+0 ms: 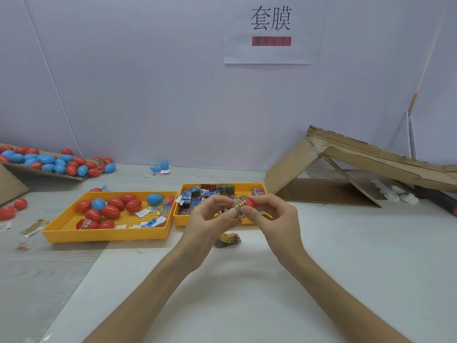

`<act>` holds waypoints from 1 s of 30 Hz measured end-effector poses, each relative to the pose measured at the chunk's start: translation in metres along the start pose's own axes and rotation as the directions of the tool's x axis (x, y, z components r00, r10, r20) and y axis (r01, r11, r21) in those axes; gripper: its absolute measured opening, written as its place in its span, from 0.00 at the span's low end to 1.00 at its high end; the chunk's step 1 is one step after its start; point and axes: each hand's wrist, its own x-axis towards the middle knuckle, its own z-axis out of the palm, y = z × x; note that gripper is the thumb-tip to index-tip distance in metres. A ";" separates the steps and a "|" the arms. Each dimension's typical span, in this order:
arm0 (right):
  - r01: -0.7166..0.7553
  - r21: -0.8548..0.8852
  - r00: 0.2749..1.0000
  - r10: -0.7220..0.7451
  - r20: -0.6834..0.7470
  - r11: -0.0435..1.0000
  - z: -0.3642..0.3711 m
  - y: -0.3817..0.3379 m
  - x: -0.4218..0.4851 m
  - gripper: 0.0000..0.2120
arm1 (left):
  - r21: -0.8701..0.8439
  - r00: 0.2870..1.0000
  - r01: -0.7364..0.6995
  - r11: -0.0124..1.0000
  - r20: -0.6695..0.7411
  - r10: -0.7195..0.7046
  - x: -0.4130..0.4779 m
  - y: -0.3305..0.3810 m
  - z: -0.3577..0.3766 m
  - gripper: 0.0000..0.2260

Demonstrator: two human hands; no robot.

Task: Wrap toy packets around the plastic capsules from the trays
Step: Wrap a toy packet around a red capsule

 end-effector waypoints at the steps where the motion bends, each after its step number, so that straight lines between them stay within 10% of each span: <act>1: -0.003 0.006 1.000 0.003 0.005 1.000 0.000 0.000 0.000 0.10 | 0.007 1.000 0.001 1.000 0.000 -0.001 0.000 -0.001 0.000 0.12; 30: -0.026 0.020 0.996 0.024 0.085 0.999 -0.010 0.004 0.005 0.08 | -0.076 0.992 0.109 0.991 0.070 -0.104 -0.002 0.005 0.001 0.13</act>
